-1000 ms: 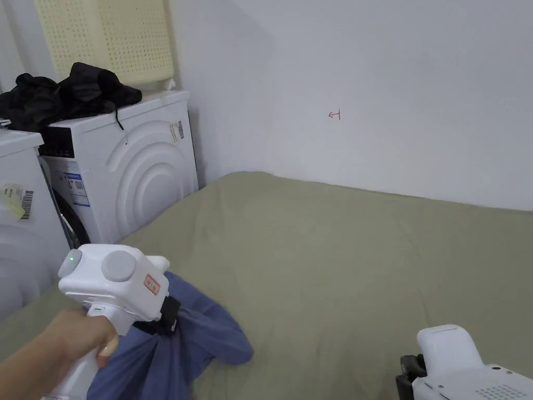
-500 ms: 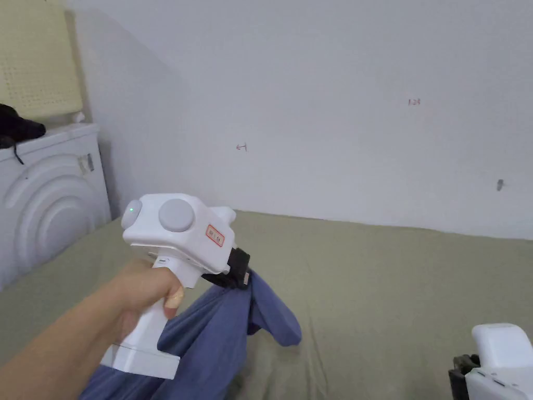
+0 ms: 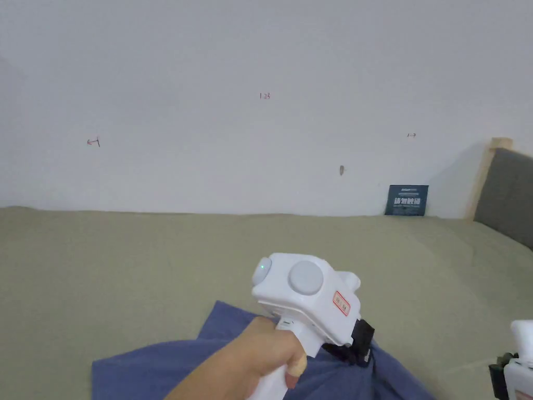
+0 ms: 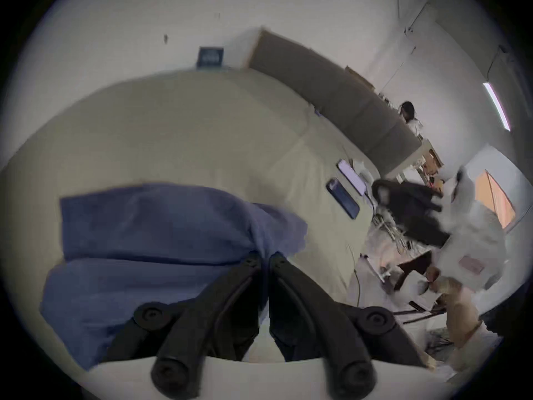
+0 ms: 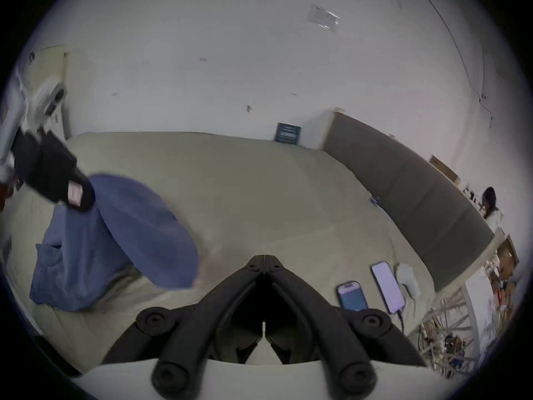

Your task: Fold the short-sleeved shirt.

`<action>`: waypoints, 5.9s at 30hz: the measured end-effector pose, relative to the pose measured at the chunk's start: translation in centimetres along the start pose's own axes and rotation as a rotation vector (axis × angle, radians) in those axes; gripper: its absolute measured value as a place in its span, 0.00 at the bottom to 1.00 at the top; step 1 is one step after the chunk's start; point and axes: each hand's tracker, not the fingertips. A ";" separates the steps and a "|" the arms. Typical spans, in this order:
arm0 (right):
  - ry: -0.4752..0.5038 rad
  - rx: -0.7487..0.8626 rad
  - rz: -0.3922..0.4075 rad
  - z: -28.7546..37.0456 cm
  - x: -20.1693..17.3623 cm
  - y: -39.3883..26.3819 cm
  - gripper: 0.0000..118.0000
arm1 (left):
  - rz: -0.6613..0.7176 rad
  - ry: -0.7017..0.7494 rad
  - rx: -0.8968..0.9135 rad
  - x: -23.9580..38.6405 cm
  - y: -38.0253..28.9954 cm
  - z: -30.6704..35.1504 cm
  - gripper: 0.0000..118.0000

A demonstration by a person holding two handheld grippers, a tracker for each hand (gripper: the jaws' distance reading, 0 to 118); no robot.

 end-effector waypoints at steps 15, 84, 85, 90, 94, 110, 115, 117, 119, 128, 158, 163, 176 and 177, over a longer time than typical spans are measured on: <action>0.088 -0.033 -0.016 -0.4 -5.2 2.4 0.00 | 0.235 0.304 0.376 -5.8 -9.9 13.0 0.70; 0.365 -0.407 -0.153 -10.4 -9.5 0.4 0.05 | 0.624 0.564 0.066 -30.2 -14.1 13.7 0.01; 0.374 -0.402 -0.135 -10.2 -9.3 0.5 0.05 | 0.624 0.556 0.074 -30.4 -14.0 14.0 0.01; 0.361 -0.372 -0.109 -8.5 -10.2 1.6 0.05 | 0.589 0.571 0.148 -29.6 -13.5 16.6 0.01; 0.383 -0.332 -0.136 -7.7 -9.9 3.5 0.05 | 0.563 0.565 0.284 -28.1 -12.4 20.8 0.01; 0.399 -0.047 -0.110 -7.1 -10.7 19.6 0.05 | 0.389 0.688 0.592 -22.1 -6.7 37.4 0.01; 0.392 0.021 -0.111 -8.2 -11.6 25.2 0.05 | 0.374 0.736 0.650 -22.0 -5.1 40.3 0.01; 0.379 0.067 -0.111 -8.6 -11.9 27.1 0.05 | 0.368 0.757 0.680 -22.3 -4.4 41.1 0.01; 0.373 0.095 -0.110 -9.0 -12.4 28.9 0.05 | 0.372 0.766 0.701 -22.6 -3.7 41.8 0.01; 0.373 0.159 -0.206 -11.6 -12.8 32.0 0.05 | 0.412 0.770 0.760 -24.9 -3.2 42.2 0.01; 0.421 -0.197 -0.135 -6.0 -9.8 1.9 0.05 | 0.761 0.568 0.473 -17.4 -33.6 27.0 0.01; 0.410 -0.296 -0.164 -7.2 -9.6 -3.1 0.05 | 0.865 0.540 0.377 -17.0 -38.1 24.5 0.01; 0.378 -0.259 -0.074 -2.2 -9.5 -2.4 0.62 | 0.757 0.595 0.361 -13.9 -39.5 24.5 0.72; 0.378 -0.207 -0.059 -1.0 -9.5 -1.7 0.67 | 0.705 0.616 0.405 -12.8 -38.9 25.3 0.87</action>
